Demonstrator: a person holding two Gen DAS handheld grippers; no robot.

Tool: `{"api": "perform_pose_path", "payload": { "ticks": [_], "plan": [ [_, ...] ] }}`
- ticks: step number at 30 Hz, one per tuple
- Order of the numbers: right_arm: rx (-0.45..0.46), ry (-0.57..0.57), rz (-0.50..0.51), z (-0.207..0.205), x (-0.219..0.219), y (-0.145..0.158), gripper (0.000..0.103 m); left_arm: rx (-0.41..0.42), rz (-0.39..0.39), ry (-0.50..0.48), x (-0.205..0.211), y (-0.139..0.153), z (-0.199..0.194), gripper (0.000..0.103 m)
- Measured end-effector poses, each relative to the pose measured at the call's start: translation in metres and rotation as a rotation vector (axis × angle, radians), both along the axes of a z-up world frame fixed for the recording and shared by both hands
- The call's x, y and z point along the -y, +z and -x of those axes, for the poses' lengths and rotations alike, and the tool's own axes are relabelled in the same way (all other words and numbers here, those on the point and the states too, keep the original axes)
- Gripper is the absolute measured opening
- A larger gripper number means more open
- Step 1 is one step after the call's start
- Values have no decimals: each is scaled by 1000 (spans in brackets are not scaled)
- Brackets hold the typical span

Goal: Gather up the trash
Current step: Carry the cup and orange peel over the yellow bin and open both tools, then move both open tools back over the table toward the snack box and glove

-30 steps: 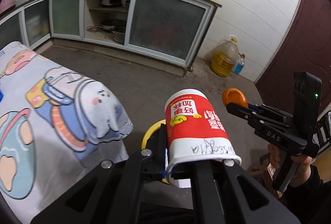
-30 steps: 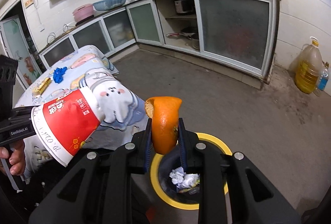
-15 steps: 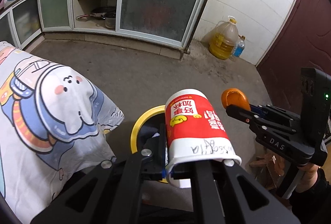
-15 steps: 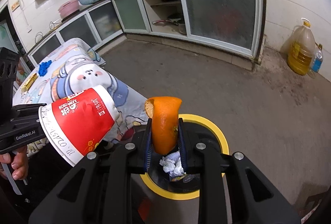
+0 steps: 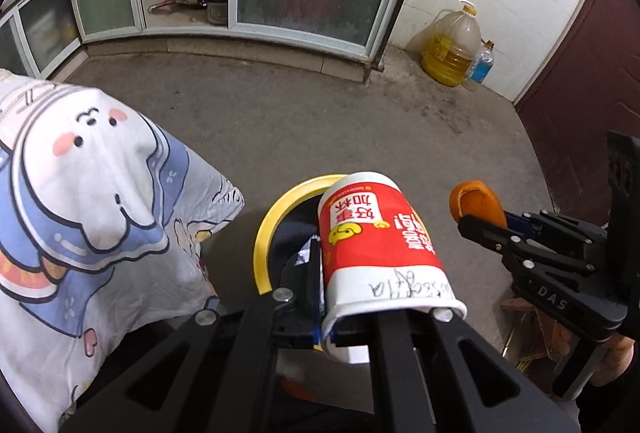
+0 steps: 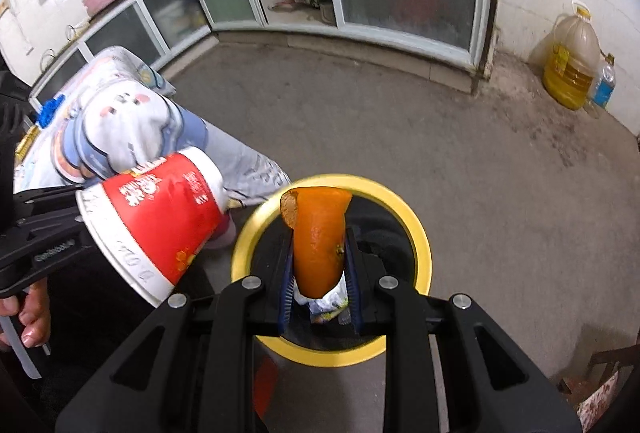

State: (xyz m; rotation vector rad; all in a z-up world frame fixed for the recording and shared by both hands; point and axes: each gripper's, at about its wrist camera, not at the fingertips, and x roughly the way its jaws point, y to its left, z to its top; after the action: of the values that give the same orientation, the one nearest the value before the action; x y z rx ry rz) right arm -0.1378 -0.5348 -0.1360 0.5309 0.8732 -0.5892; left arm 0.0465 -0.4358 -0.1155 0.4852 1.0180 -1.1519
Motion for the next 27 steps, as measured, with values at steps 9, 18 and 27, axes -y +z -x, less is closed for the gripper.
{"api": "perform_pose_path", "payload": {
  "ticks": [9,18,27],
  "plan": [
    [-63,-11,-69,-7,9,-30,60,-36,-17,7,5,-13,1,59],
    [-78,-102,38,14,15,-14,66,-17,63,100,-15,13,-9,94],
    [74,49,217,-22,-14,46,67,88,204,334,-122,83,-73,95]
  ]
}}
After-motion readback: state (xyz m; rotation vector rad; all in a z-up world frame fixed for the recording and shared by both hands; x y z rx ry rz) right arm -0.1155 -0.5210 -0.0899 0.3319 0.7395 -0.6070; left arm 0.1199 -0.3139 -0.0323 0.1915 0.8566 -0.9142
